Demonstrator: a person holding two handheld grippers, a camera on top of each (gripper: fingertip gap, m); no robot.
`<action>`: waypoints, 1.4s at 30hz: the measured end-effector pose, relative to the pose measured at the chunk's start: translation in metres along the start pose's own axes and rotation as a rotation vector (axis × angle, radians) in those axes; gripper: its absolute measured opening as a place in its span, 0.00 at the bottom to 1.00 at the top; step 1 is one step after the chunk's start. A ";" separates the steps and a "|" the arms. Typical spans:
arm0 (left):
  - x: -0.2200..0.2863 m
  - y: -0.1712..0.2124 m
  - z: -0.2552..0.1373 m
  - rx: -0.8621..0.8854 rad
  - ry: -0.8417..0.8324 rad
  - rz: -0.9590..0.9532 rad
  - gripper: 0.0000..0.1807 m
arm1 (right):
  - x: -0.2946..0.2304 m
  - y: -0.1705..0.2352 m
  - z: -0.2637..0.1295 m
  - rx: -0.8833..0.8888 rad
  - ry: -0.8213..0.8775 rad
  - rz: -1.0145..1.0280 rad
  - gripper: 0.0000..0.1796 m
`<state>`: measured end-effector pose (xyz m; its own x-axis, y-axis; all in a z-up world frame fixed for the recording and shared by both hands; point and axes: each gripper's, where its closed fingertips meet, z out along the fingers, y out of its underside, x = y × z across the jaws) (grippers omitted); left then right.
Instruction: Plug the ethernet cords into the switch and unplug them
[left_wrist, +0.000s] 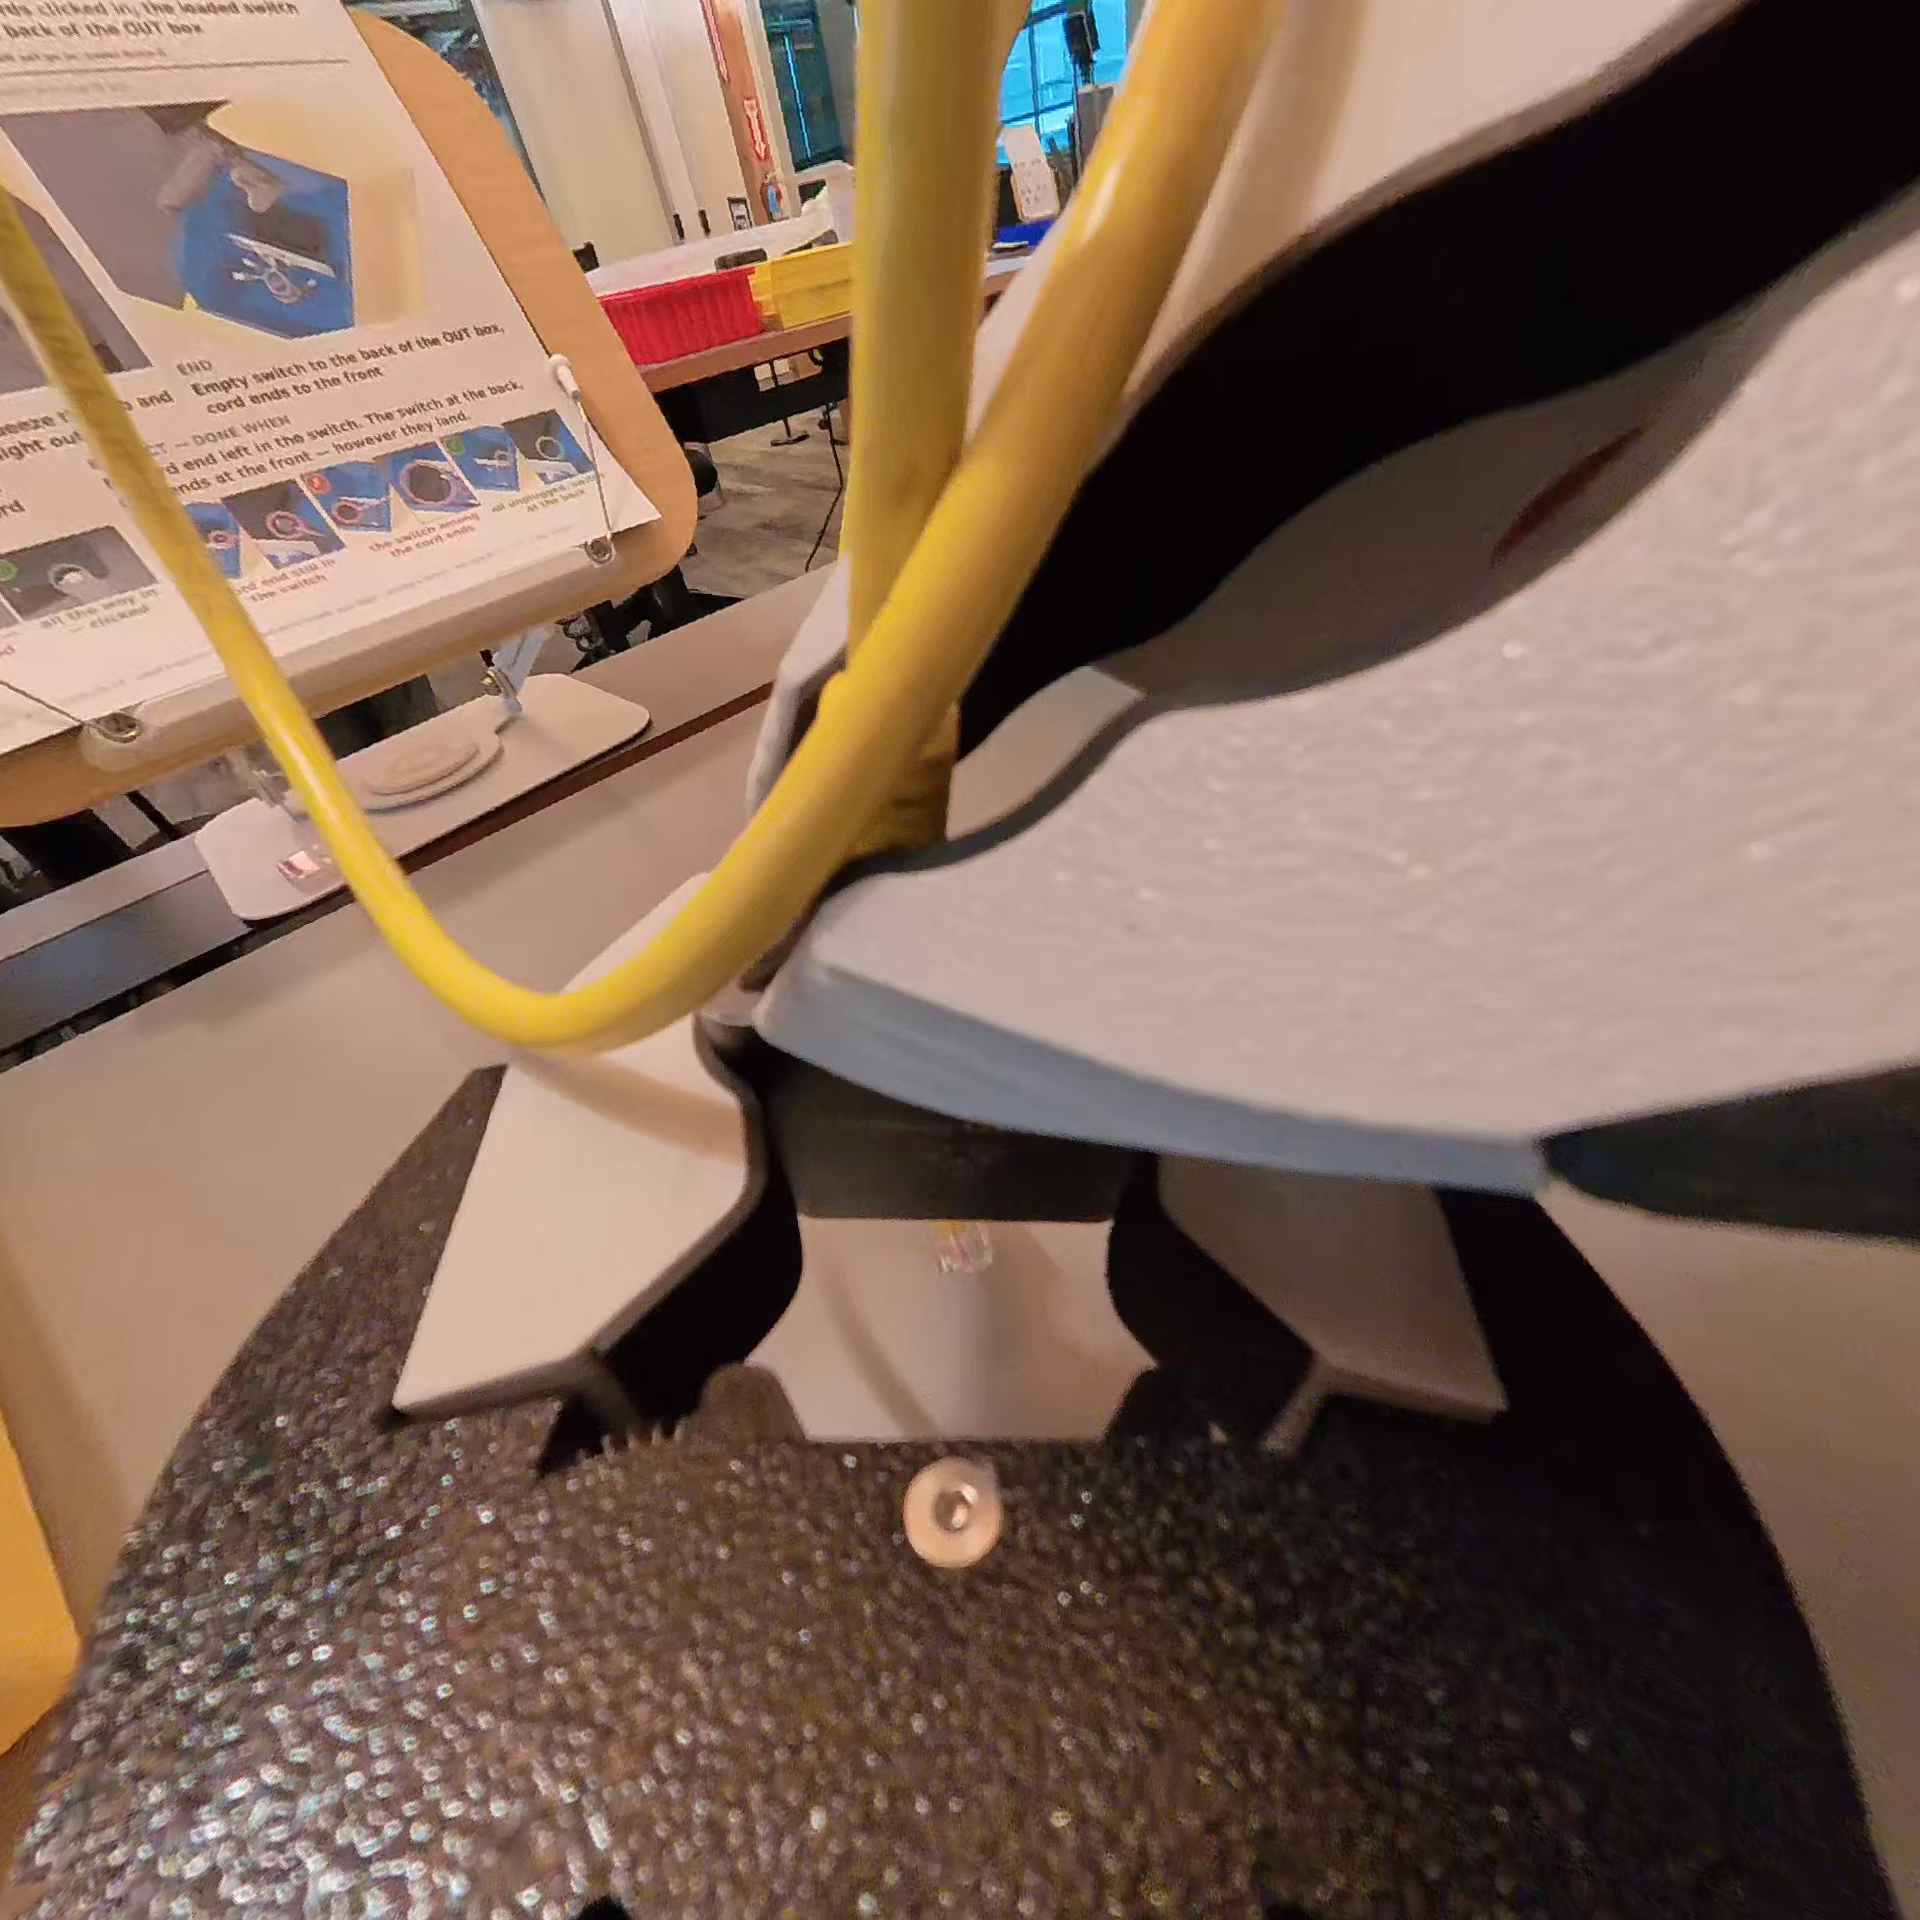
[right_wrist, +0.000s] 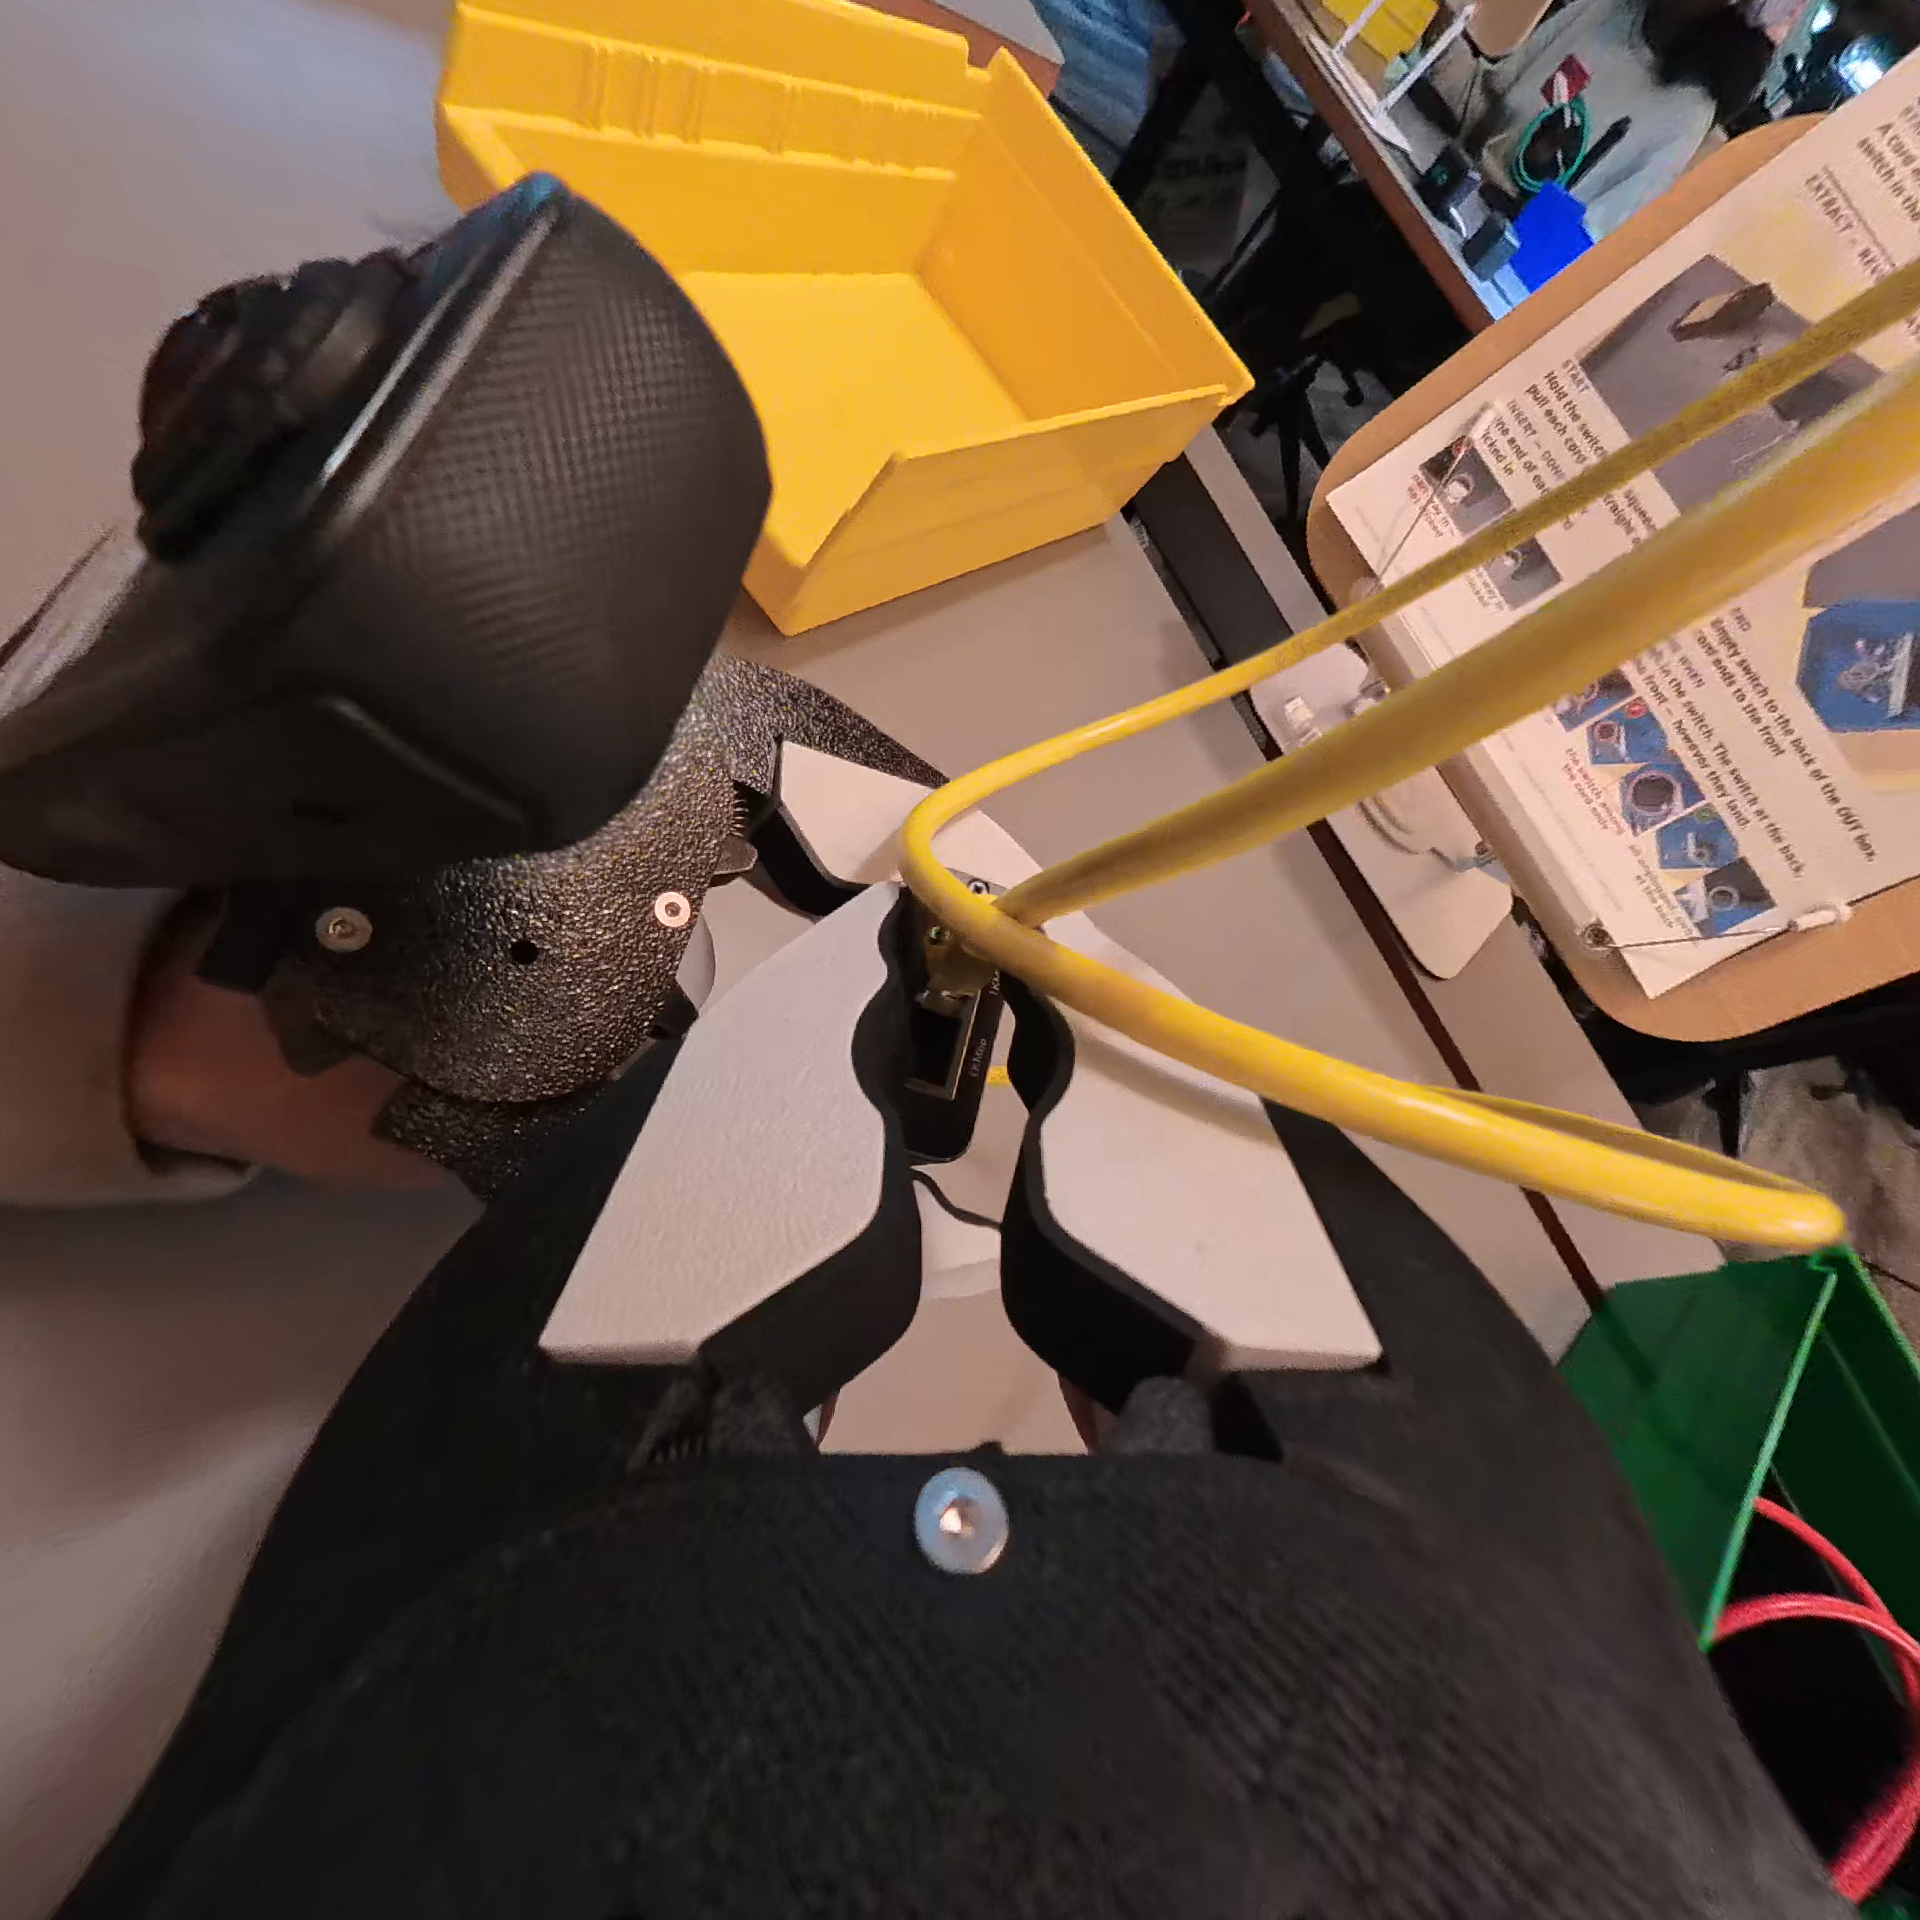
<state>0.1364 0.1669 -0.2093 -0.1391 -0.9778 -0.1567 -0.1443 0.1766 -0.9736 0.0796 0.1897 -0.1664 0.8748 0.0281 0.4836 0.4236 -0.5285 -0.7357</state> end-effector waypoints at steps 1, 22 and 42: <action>0.001 0.000 0.000 -0.001 0.006 -0.007 0.42 | 0.000 0.000 -0.001 -0.005 -0.002 -0.017 0.09; 0.014 0.006 0.005 -0.005 0.125 -0.139 0.42 | 0.003 0.010 0.004 -0.089 -0.094 -0.223 0.09; 0.027 0.004 0.005 -0.005 0.301 -0.259 0.42 | 0.007 0.014 0.007 -0.165 -0.198 -0.305 0.08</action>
<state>0.1365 0.1403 -0.2186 -0.3781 -0.9135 0.1501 -0.2171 -0.0701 -0.9736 0.0928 0.1883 -0.1763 0.7501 0.3594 0.5551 0.6415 -0.5991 -0.4790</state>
